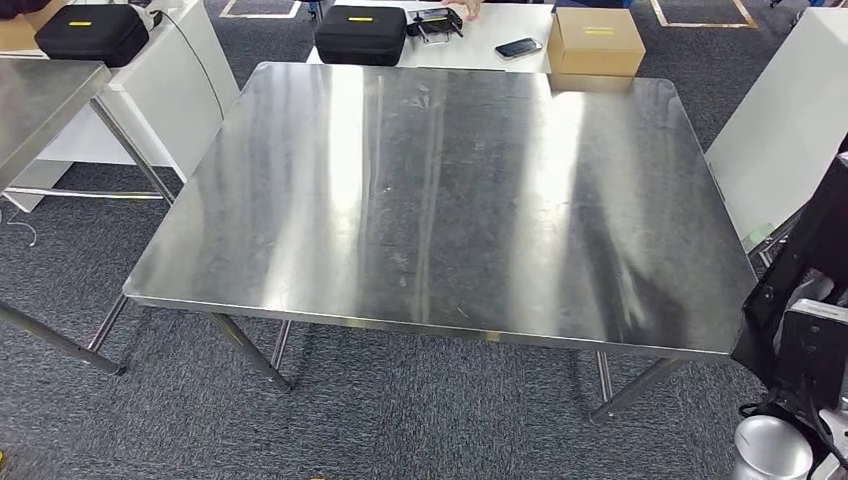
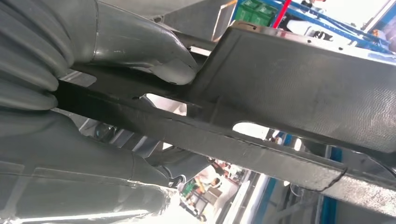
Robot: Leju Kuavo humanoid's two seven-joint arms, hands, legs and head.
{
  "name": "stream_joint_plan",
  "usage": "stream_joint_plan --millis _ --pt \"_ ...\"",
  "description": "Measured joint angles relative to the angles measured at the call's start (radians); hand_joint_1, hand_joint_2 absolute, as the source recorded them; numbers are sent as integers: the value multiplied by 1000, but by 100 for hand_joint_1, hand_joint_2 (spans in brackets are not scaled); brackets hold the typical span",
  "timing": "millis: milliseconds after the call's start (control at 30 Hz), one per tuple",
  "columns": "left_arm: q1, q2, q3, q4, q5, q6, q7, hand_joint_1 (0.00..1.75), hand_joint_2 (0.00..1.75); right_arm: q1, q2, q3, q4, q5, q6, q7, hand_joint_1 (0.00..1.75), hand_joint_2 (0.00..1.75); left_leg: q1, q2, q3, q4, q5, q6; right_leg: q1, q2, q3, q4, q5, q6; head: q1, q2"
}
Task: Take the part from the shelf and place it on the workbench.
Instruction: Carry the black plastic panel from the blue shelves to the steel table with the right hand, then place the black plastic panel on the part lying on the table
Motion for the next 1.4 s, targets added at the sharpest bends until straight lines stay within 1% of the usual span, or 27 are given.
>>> stream_joint_plan --millis 33,67,100,167,233,333,400,433,500,533,567,600,667,733,767,800,867,900,933,1033,1067,1100,1133,1200,1233,1300,1400 --pt "1 -1 0 0 3 -3 -1 0 175 -1 0 3 4 4 -3 0 175 175 0 -2 -28 48 -10 0 2 3 0 0 0 -1 0 0" --pt "2 -2 0 0 6 -8 -2 0 175 -3 0 4 8 7 -5 -1 175 175 0 -2 -36 56 2 2 4 7 2 1 -1 -1 0 0" --pt "3 -2 0 0 9 -12 -5 0 175 -5 0 6 12 10 -6 -1 175 175 0 -3 -28 28 30 4 5 10 3 1 -1 -1 0 0" --pt "3 -3 0 -2 15 -21 -11 0 175 -13 0 8 20 13 -9 -1 175 175 0 -8 32 -106 104 14 6 18 6 1 -3 -2 -1 0" --pt "3 -3 -1 -6 18 -27 -15 0 175 -24 -1 10 26 19 -14 -2 175 175 -3 -13 78 -209 137 23 12 23 5 0 -7 3 0 0" --pt "2 -4 -2 -10 20 -29 -16 0 175 -34 -4 14 32 28 -19 -2 175 175 -7 -8 88 -233 135 41 15 26 4 10 0 22 1 0" --pt "3 -5 -3 -12 21 -30 -16 0 175 -40 -8 16 38 38 -19 -1 175 175 -6 -5 100 -238 138 52 13 20 -11 43 -12 29 2 0" --pt "3 -5 -3 -12 22 -30 -16 0 175 -45 -10 18 41 44 -19 0 175 175 -5 -4 104 -240 139 55 12 17 -33 83 -31 29 3 0" --pt "3 -7 -3 -12 22 -31 -16 0 175 -52 -15 20 49 63 -15 12 175 175 -5 -3 106 -239 137 59 11 13 -101 207 -76 29 4 0" --pt "3 -7 -3 -11 22 -31 -16 0 175 -53 -18 22 54 77 -8 23 175 175 -5 -2 107 -239 135 60 11 13 -135 262 -93 31 4 0" --pt "3 -8 -3 -11 23 -31 -16 0 175 -53 -23 24 61 95 1 36 175 175 -5 -2 110 -239 131 59 9 12 -155 288 -97 37 5 0" --pt "3 -8 -3 -10 23 -31 -16 0 175 -54 -27 26 66 109 9 48 175 175 -4 -2 113 -239 128 59 8 12 -165 294 -94 42 5 0" --pt "3 -9 -3 -9 23 -31 -16 0 175 -55 -32 28 72 125 17 59 175 175 -4 -2 118 -239 125 57 6 11 -162 275 -81 49 5 0" --pt "3 -9 -3 -9 23 -31 -16 0 175 -55 -33 28 73 128 20 61 175 175 -4 -2 118 -239 124 57 6 11 -160 270 -79 50 5 0" --pt "3 -9 -3 -8 23 -32 -16 0 175 -58 -38 29 77 138 26 69 175 175 -3 -2 123 -239 121 55 5 9 -138 217 -53 57 5 0" --pt "3 -8 -4 -7 23 -33 -16 0 175 -70 -48 30 91 159 40 85 175 175 -4 -1 129 -239 113 47 7 3 -108 152 -30 52 6 0" --pt "4 -8 -4 -7 23 -37 -16 0 175 -103 -80 32 134 215 72 124 175 175 -4 2 144 -234 98 26 7 -4 -45 24 20 30 3 0" --pt "3 -7 -4 -8 23 -39 -16 0 175 -120 -94 32 155 238 85 139 175 175 -4 3 138 -216 90 16 7 -5 -34 10 20 11 2 0" --pt "2 -8 -5 -9 22 -41 -15 0 175 -131 -103 32 169 252 91 146 175 175 -3 3 123 -181 80 11 5 -3 -29 8 22 3 0 0" --pt "2 -9 -6 -9 22 -49 -14 0 175 -154 -116 32 195 281 106 157 175 175 -2 0 7 1 12 2 9 2 -20 7 12 -10 -2 0" --pt "3 -9 -6 -9 22 -51 -13 0 175 -158 -120 33 205 292 114 161 175 175 -2 -1 -28 42 -2 2 13 4 -17 7 8 -14 -2 0" --pt "3 -10 -6 -9 22 -54 -13 0 175 -160 -123 33 213 302 123 166 175 175 -3 -1 -47 49 6 6 17 5 -12 7 5 -19 -2 0" --pt "3 -9 -6 -9 22 -57 -12 0 175 -161 -127 35 221 313 132 171 175 175 -5 -1 -46 18 36 12 21 7 -7 7 1 -22 -2 0" --pt "3 -5 -6 -9 22 -65 -12 0 175 -166 -135 39 236 338 153 181 175 175 -14 -3 -6 -111 126 37 27 10 4 6 -6 -25 -1 0" --pt "3 -2 -7 -8 22 -70 -13 0 175 -169 -140 43 243 351 162 186 175 175 -20 -3 15 -170 155 49 29 12 6 6 -8 -24 0 0" --pt "2 6 -9 -7 22 -79 -16 0 175 -174 -149 54 257 378 180 193 175 175 -31 -3 36 -225 174 64 30 14 5 5 -11 -20 2 0" --pt "3 18 -10 1 25 -92 -21 0 175 -181 -162 84 276 427 218 200 175 175 -36 -2 45 -236 185 49 30 14 3 7 -15 -16 1 0"
